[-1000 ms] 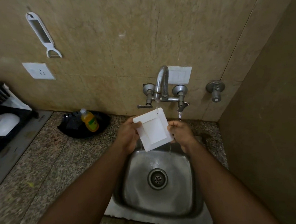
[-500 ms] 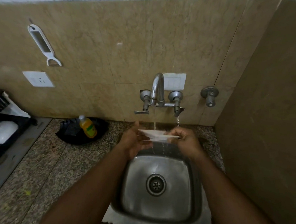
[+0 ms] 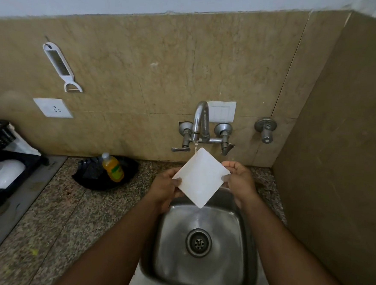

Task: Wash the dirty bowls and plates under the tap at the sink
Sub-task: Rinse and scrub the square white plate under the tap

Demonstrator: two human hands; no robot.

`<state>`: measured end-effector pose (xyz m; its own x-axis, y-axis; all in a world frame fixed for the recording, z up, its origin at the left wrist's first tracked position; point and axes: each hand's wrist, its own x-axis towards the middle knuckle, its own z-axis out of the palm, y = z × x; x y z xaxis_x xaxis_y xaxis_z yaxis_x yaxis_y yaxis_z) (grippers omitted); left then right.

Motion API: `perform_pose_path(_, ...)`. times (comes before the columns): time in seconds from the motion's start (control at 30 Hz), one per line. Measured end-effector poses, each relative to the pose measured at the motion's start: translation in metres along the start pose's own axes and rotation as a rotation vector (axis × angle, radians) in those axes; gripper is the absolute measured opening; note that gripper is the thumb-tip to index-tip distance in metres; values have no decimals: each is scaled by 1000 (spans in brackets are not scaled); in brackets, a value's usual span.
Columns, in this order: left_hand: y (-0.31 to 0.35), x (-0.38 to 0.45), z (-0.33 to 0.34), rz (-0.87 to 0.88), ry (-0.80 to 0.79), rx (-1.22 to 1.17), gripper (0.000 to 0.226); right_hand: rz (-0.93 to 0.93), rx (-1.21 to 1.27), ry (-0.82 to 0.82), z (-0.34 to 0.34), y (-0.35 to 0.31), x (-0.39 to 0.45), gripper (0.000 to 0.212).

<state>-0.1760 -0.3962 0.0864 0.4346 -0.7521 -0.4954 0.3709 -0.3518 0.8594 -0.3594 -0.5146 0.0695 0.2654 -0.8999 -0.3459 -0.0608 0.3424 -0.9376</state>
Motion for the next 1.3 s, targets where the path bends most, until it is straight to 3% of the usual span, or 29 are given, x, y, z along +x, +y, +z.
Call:
perform_pose_path(0.17,-2,4,5,-79,39,72,32,65,130,89,1,-15,12,47)
perform_pose_path(0.23,-1,6,8,-90,30,28,32,13,97,129,-1,-28,18,61)
perform_pose_path(0.3,0,4,11,-97,16,-20,32,-61,41,100,0,-45,20,61)
perform_pose_path(0.37,-1,4,11,-106,0,-64,30,-113,-84,35,7,-57,22,54)
perform_pose_path(0.5,-9,3,5,-78,35,-54,30,-186,-494,-7,17,-64,17,70)
perform_pose_path(0.6,-13,-1,-2,-9,57,-12,31,-100,-536,-27,19,-55,2,82)
perform_pose_path(0.67,-12,-4,-6,63,53,58,29,-63,-605,-12,19,-40,-5,68)
perform_pose_path(0.73,-8,-9,-8,165,60,166,27,-65,-678,-43,17,-23,-8,33)
perform_pose_path(0.8,-2,-13,-10,275,75,267,26,-75,-661,-67,14,-15,-12,15)
perform_pose_path(1.07,24,-36,-10,533,15,414,26,-240,-543,-60,-10,-47,-32,17)
perform_pose_path(1.3,44,-53,-8,591,18,345,27,-442,-568,-59,-19,-83,-54,12)
